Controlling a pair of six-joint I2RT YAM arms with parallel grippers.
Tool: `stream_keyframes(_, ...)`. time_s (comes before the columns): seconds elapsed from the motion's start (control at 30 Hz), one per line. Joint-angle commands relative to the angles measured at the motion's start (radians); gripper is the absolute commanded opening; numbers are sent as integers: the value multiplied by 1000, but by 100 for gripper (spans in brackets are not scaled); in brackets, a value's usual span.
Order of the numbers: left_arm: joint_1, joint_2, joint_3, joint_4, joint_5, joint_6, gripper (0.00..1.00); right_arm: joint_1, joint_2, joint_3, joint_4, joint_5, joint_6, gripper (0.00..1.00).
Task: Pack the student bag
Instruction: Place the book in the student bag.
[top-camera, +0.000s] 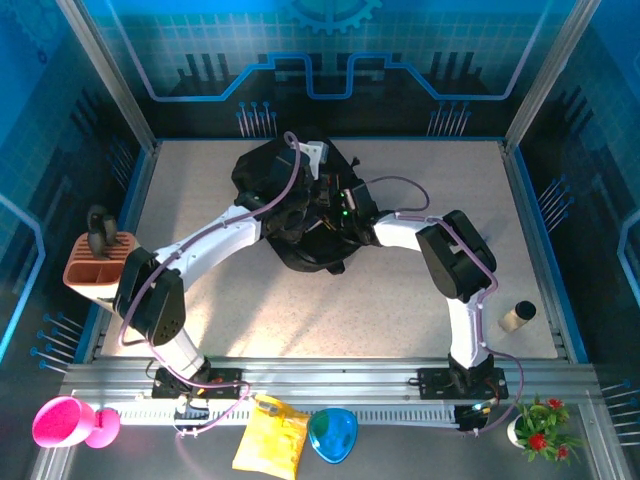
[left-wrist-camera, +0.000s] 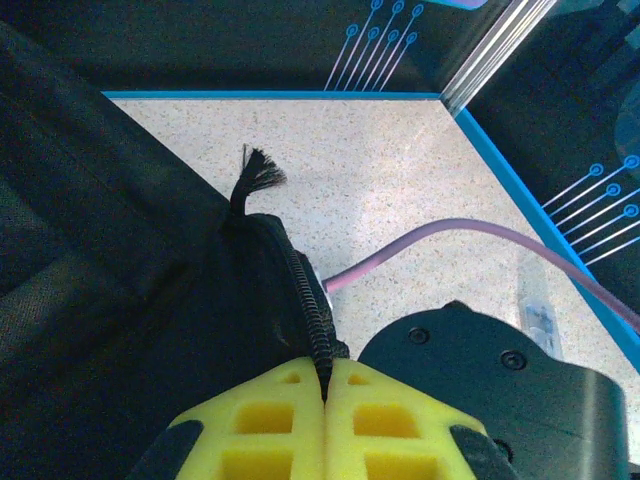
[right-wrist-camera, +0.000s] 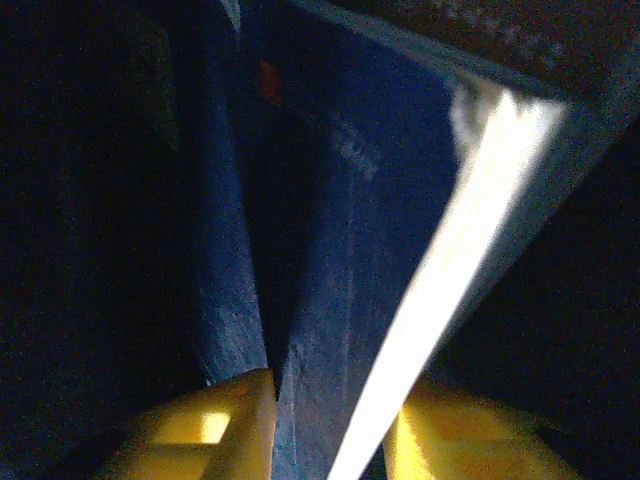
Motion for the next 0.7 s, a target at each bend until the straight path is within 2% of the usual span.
stream_keyframes(0.0, 6, -62, -3, 82, 5, -18, 4, 0, 0, -12, 58, -12, 12, 31)
stream_keyframes(0.2, 12, -60, -10, 77, 12, -23, 4, -4, -25, -52, 98, -37, 34, 30)
stream_keyframes(0.43, 14, -57, -9, 77, 20, -29, 4, -10, 9, -29, 110, -68, 28, 14)
stream_keyframes(0.67, 15, -57, -7, 70, 19, -34, 4, -24, 91, 59, 140, -135, 28, 11)
